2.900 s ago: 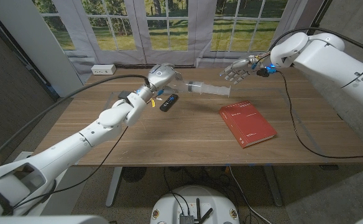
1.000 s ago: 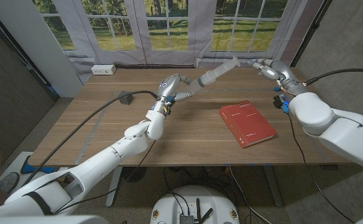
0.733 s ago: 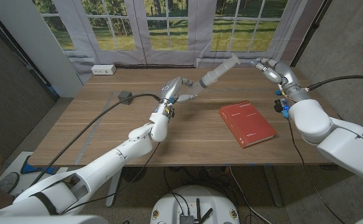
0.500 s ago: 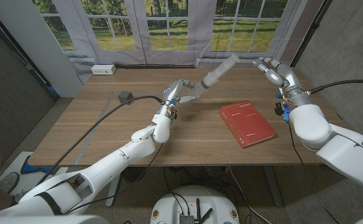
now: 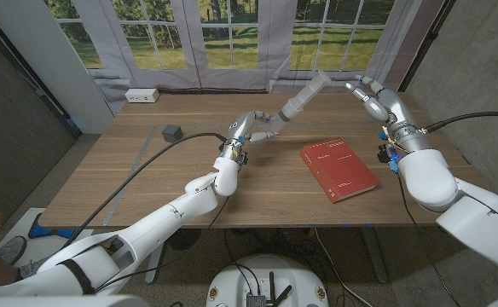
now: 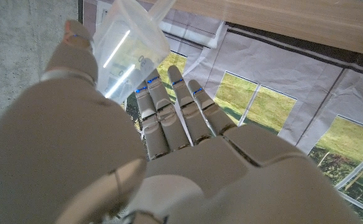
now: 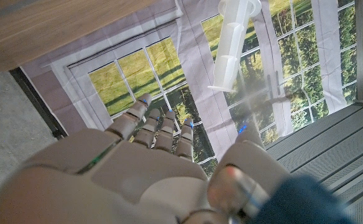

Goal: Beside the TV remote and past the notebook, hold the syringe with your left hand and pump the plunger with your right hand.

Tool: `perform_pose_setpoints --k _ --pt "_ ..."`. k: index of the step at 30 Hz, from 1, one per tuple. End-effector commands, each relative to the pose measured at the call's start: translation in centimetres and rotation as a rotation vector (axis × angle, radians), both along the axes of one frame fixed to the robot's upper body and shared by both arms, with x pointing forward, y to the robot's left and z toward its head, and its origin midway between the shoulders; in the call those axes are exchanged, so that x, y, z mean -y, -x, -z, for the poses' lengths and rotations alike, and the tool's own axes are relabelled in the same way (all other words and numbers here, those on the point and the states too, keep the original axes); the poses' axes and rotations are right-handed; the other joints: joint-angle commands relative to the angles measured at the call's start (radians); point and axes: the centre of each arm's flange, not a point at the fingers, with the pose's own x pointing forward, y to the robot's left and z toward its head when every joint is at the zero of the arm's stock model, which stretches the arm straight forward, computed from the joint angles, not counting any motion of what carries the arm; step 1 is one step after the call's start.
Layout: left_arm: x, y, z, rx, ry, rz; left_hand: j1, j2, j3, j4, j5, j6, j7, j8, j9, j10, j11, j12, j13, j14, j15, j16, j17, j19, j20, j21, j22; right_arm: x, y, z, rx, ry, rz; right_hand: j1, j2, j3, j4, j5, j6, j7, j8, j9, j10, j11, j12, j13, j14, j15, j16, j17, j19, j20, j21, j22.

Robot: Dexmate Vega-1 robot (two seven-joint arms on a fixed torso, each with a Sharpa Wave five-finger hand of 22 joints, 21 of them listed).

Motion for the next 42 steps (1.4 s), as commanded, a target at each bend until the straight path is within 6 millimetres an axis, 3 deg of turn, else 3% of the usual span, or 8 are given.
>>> perform_pose_setpoints --k 1,9,18,23,29,42 --pt "0.9 -0.2 0.4 -0.006 -0.024 0.060 0.139 0.148 -0.001 0.006 0.003 0.162 -0.125 0.008 0.017 0.118 -0.120 0.004 0.005 -0.004 -0.149 -0.002 0.003 -0.004 -0.016 -0.003 0.002 0.0 0.1 -0.6 -0.032 0.088 -0.038 -0.025 0.001 -0.001 0.012 0.004 -0.027 0.003 0.001 0.003 -0.020 -0.005 -0.003 0.003 -0.023 0.006 -0.010 -0.002 -0.026 0.010 0.000 0.002" --pt "1.6 -0.1 0.4 -0.006 -0.040 0.096 0.139 0.149 -0.002 0.006 0.003 0.161 -0.126 0.007 0.018 0.117 -0.120 0.003 0.005 -0.007 -0.149 -0.003 0.003 -0.006 -0.016 -0.003 0.002 0.7 0.2 -1.3 -0.028 0.099 -0.040 -0.050 0.002 -0.006 0.022 0.006 -0.042 0.009 0.004 0.002 -0.032 -0.010 -0.001 0.003 -0.045 0.015 -0.017 -0.003 -0.049 0.019 0.001 0.003" --pt "1.8 0.0 0.5 -0.006 -0.045 0.102 0.138 0.150 -0.004 0.007 0.003 0.162 -0.125 0.007 0.018 0.117 -0.120 0.002 0.006 -0.009 -0.149 -0.004 0.004 -0.009 -0.016 -0.003 0.002 0.9 1.5 -1.4 0.009 0.120 0.023 -0.070 0.002 -0.011 0.029 0.007 -0.047 0.011 0.008 0.002 -0.038 -0.013 0.001 0.002 -0.053 0.017 -0.017 -0.004 -0.060 0.032 0.004 0.003" --pt "1.9 -0.1 0.4 -0.005 -0.052 0.108 0.138 0.151 -0.005 0.007 0.003 0.162 -0.125 0.006 0.018 0.116 -0.120 0.001 0.006 -0.010 -0.149 -0.004 0.004 -0.009 -0.015 -0.002 0.002 0.6 1.5 -1.5 0.003 0.153 0.020 -0.083 0.001 -0.014 0.034 0.007 -0.043 0.011 0.012 0.002 -0.034 -0.030 0.004 0.002 -0.059 0.015 -0.017 -0.004 -0.070 0.036 0.004 0.003" --pt "2.0 -0.2 0.3 -0.004 -0.064 0.114 0.138 0.151 -0.006 0.007 0.003 0.159 -0.125 0.005 0.018 0.115 -0.120 0.000 0.006 -0.011 -0.148 -0.005 0.004 -0.011 -0.015 -0.002 0.001 0.0 1.5 -2.0 0.003 0.209 0.039 -0.102 0.002 -0.017 0.041 0.008 -0.044 0.012 0.013 0.002 -0.028 -0.056 0.007 0.000 -0.075 0.004 -0.021 -0.005 -0.085 0.029 0.004 0.003" --pt "2.1 -0.4 0.3 -0.002 -0.074 0.121 0.137 0.154 -0.008 0.008 0.003 0.161 -0.128 0.006 0.018 0.114 -0.120 -0.001 0.006 -0.013 -0.148 -0.005 0.004 -0.013 -0.014 -0.002 0.001 -1.2 1.4 -2.2 0.006 0.279 0.055 -0.106 0.009 -0.009 0.039 0.011 -0.027 0.016 0.021 0.001 -0.011 -0.072 0.011 -0.002 -0.080 -0.004 -0.021 -0.013 -0.106 0.019 0.004 0.003"
